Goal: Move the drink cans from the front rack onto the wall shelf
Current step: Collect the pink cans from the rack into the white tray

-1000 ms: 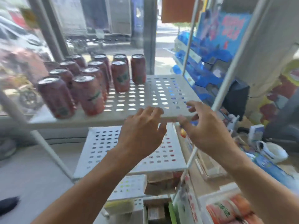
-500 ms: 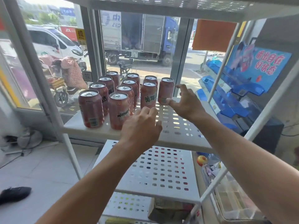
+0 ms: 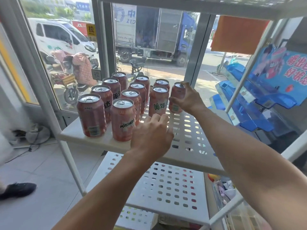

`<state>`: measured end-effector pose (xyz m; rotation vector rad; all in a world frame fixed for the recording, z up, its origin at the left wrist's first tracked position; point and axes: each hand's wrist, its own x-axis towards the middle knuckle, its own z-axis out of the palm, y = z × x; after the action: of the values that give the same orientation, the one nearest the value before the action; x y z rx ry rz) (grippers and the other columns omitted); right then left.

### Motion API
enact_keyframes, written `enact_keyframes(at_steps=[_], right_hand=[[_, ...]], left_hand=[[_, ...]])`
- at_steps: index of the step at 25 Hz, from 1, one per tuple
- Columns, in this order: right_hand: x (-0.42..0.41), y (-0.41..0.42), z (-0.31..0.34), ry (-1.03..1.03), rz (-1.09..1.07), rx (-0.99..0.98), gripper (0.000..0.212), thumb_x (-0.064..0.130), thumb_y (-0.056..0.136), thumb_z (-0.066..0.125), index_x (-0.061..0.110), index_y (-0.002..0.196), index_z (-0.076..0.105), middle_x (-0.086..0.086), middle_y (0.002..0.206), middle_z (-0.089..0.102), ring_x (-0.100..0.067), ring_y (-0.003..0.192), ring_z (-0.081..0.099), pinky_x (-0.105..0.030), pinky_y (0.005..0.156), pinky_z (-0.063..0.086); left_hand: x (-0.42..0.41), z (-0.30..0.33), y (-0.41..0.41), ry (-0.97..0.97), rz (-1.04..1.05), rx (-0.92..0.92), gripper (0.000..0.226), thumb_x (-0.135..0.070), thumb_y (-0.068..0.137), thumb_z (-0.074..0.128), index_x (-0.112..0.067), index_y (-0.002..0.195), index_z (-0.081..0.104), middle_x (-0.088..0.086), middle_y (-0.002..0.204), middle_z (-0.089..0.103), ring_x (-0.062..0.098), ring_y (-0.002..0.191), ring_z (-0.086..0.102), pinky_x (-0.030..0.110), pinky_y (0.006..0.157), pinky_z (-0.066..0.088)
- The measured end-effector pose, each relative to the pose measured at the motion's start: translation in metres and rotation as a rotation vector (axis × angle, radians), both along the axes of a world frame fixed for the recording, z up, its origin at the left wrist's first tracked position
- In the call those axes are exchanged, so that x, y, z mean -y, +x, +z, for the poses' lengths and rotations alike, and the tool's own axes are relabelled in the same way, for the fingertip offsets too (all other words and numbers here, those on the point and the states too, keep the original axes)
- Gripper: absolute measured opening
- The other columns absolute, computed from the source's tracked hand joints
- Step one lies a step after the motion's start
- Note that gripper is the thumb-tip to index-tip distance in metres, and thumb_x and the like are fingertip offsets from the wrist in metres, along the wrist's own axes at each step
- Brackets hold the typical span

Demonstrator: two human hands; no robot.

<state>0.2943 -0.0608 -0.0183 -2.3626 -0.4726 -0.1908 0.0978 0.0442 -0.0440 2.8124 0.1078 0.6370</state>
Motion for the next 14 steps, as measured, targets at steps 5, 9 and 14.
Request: enact_keyframes(at_steps=[5,9,14], right_hand=[[0.003,-0.007,-0.007,0.082,-0.067,0.109,0.05,0.034,0.082,0.074,0.027,0.125,0.048,-0.004,0.108,0.064,-0.022,0.091,0.06,-0.025,0.078,0.044],[0.024,-0.055,-0.006,0.218,-0.053,0.126,0.048,0.034,0.078,0.074,0.038,0.119,0.049,-0.009,0.116,0.061,-0.019,0.092,0.062,-0.013,0.072,0.041],[0.066,-0.162,0.001,0.339,-0.061,0.163,0.044,0.03,0.081,0.075,0.04,0.116,0.05,0.019,0.102,0.063,0.006,0.089,0.061,-0.021,0.08,0.05]], left_hand=[[-0.003,0.0,0.004,-0.04,-0.039,0.01,0.036,-0.038,0.097,0.039,-0.021,0.127,0.048,0.001,0.121,0.055,0.023,0.112,0.051,0.038,0.084,0.045],[-0.008,0.0,0.001,-0.025,-0.08,0.002,0.038,-0.04,0.097,0.038,-0.021,0.128,0.048,0.002,0.123,0.056,0.024,0.113,0.051,0.04,0.084,0.046],[-0.004,-0.002,-0.023,0.014,-0.208,0.013,0.037,-0.043,0.098,0.04,-0.024,0.129,0.048,0.0,0.129,0.055,0.024,0.114,0.052,0.036,0.078,0.042]])
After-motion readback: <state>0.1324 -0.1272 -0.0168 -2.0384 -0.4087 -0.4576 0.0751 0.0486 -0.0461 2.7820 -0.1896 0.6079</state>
